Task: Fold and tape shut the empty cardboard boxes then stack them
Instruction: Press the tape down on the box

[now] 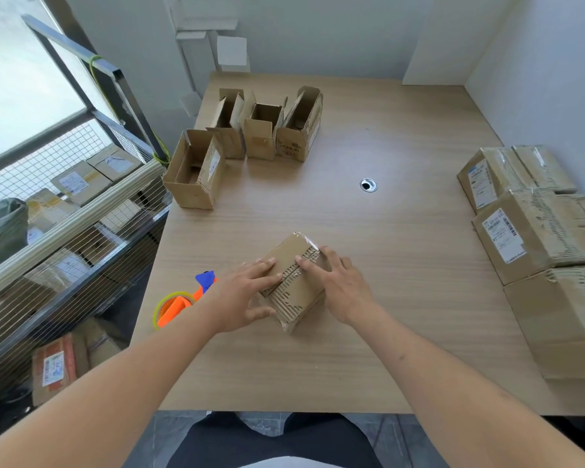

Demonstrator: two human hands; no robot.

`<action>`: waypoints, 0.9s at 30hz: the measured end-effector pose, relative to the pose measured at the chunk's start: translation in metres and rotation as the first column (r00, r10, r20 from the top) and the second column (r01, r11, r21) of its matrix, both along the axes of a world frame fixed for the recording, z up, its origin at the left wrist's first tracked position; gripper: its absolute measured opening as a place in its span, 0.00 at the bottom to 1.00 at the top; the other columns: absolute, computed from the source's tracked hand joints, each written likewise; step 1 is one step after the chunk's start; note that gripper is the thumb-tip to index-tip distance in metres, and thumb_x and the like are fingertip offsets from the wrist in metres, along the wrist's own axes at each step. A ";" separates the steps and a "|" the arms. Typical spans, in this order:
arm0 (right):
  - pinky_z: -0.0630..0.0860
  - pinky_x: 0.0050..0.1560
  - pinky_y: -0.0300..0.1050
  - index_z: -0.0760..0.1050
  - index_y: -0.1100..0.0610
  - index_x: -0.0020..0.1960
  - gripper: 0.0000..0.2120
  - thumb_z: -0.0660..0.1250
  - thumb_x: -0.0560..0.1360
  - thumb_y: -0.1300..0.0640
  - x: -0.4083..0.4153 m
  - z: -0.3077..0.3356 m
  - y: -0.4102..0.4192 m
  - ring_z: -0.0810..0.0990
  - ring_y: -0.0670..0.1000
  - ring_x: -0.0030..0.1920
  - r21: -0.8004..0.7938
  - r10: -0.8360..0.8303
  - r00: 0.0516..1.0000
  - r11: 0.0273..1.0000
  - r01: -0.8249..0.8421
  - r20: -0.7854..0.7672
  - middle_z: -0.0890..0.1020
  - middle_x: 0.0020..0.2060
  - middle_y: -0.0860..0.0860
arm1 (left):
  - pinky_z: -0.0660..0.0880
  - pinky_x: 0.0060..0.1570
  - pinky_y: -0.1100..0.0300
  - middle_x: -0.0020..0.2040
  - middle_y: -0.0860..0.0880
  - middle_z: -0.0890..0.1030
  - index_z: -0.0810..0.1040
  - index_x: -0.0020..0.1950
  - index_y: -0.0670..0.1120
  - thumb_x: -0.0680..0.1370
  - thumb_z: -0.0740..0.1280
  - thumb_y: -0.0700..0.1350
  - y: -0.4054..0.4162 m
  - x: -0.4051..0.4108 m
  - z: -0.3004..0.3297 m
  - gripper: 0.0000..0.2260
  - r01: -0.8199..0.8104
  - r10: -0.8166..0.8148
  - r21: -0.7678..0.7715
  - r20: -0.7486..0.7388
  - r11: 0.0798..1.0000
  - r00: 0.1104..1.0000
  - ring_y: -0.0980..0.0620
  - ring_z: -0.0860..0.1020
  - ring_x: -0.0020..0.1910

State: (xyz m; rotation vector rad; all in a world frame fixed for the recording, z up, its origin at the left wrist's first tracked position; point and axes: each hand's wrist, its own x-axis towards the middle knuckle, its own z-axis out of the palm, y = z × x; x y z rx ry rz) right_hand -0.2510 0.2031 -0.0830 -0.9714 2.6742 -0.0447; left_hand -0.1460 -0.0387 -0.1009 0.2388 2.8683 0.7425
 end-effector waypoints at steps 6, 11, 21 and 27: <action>0.48 0.78 0.60 0.41 0.32 0.80 0.47 0.65 0.73 0.55 0.001 0.000 0.006 0.39 0.58 0.82 -0.067 0.026 0.983 0.998 -0.014 0.184 0.36 0.82 0.49 | 0.61 0.78 0.47 0.80 0.47 0.66 0.74 0.75 0.52 0.73 0.75 0.61 0.018 -0.002 0.008 0.32 -0.120 0.118 -0.072 -0.029 0.990 0.993 0.45 0.64 0.79; 0.52 0.78 0.61 0.54 0.36 0.80 0.45 0.69 0.67 0.38 0.008 -0.015 0.016 0.38 0.56 0.82 -0.279 0.171 0.961 0.954 -0.107 0.218 0.43 0.83 0.46 | 0.72 0.68 0.46 0.76 0.43 0.71 0.77 0.73 0.51 0.71 0.76 0.63 0.040 -0.004 0.011 0.32 -0.234 0.229 -0.141 -0.052 0.962 0.972 0.40 0.70 0.75; 0.71 0.68 0.61 0.75 0.41 0.69 0.38 0.82 0.61 0.39 0.017 -0.033 0.011 0.65 0.60 0.78 -0.349 0.088 0.993 0.931 -0.111 -0.082 0.69 0.77 0.49 | 0.65 0.75 0.51 0.79 0.46 0.67 0.74 0.76 0.53 0.73 0.74 0.64 0.047 -0.006 0.021 0.34 -0.264 0.267 -0.140 0.005 0.954 0.964 0.43 0.65 0.78; 0.72 0.70 0.61 0.77 0.43 0.69 0.37 0.83 0.62 0.44 0.015 -0.037 0.011 0.64 0.60 0.79 -0.420 0.063 0.998 0.906 -0.053 0.010 0.70 0.77 0.49 | 0.66 0.74 0.48 0.80 0.44 0.65 0.71 0.78 0.51 0.66 0.76 0.68 0.058 0.000 0.020 0.44 -0.269 0.277 -0.205 0.010 0.941 0.961 0.41 0.62 0.79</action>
